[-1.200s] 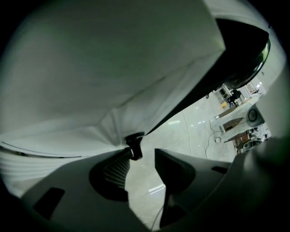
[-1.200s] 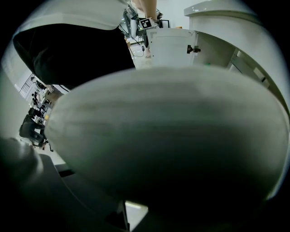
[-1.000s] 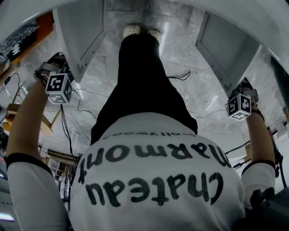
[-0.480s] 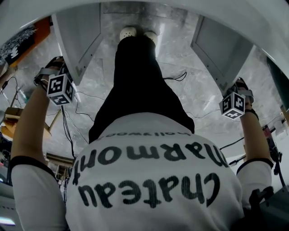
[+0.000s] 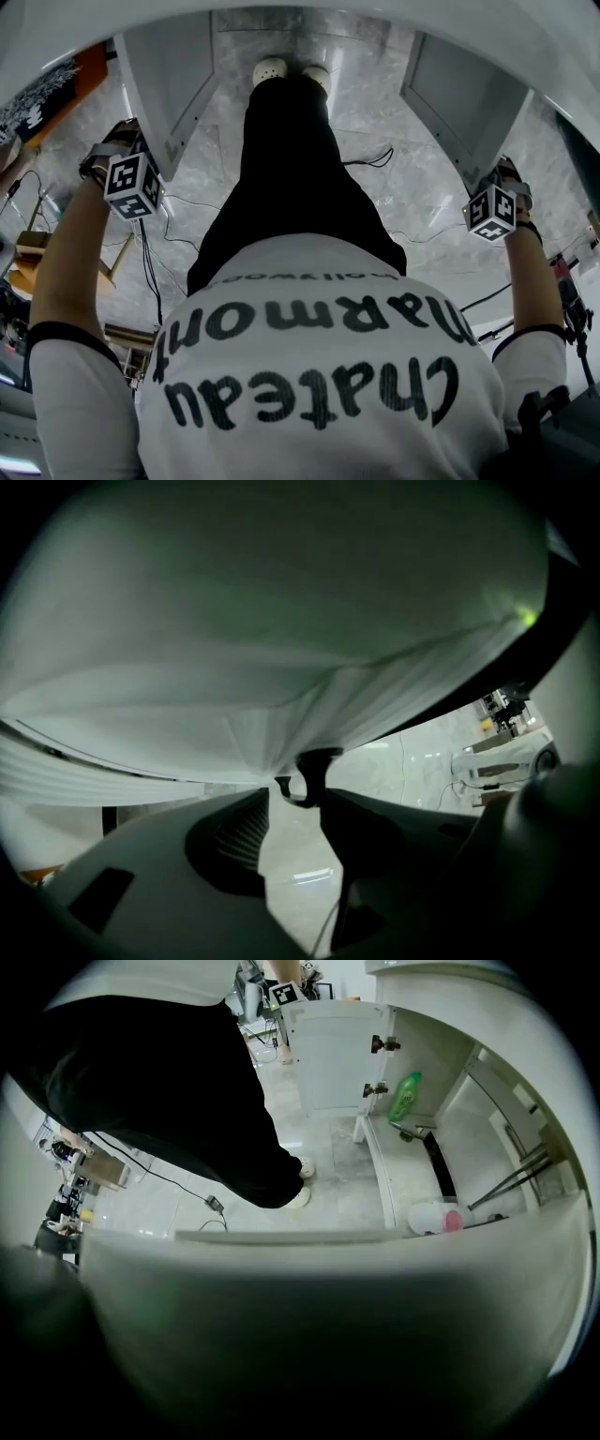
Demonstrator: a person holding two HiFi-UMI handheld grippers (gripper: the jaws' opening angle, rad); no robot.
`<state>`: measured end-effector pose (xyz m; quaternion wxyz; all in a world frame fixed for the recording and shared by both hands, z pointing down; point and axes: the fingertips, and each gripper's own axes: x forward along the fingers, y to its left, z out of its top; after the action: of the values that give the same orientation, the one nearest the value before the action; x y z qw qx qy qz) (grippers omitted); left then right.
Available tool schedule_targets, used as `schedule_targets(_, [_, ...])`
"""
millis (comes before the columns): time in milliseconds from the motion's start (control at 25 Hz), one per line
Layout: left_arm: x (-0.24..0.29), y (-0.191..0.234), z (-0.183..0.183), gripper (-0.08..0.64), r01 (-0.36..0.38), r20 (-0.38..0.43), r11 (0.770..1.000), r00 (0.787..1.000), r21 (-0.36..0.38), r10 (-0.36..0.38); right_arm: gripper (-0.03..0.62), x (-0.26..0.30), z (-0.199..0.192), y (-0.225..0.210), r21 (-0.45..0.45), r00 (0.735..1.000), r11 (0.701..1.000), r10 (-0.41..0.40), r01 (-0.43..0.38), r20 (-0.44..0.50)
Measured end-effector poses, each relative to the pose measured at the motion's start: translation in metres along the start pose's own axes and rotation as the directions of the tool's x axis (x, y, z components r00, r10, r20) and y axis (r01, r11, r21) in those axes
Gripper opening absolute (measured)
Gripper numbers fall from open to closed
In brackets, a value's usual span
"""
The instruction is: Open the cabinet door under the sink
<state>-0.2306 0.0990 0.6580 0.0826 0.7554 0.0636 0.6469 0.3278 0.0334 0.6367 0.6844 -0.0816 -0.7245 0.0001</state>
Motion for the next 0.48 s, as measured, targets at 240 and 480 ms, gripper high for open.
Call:
schedule_targets(240, [-0.006, 0.012, -0.020, 0.185, -0.098, -0.031, 0.995, 0.995, -0.024, 0.097, 0.158, -0.002, -0.007, 0.000, -0.006, 0.997, 1.000, -0.022, 0.022, -0.069])
schedule_targets(480, [-0.010, 0.015, -0.026, 0.192, -0.122, -0.035, 0.992, 0.992, 0.014, 0.122, 0.161, -0.011, -0.010, -0.006, 0.060, 0.989, 0.995, -0.071, 0.079, -0.128])
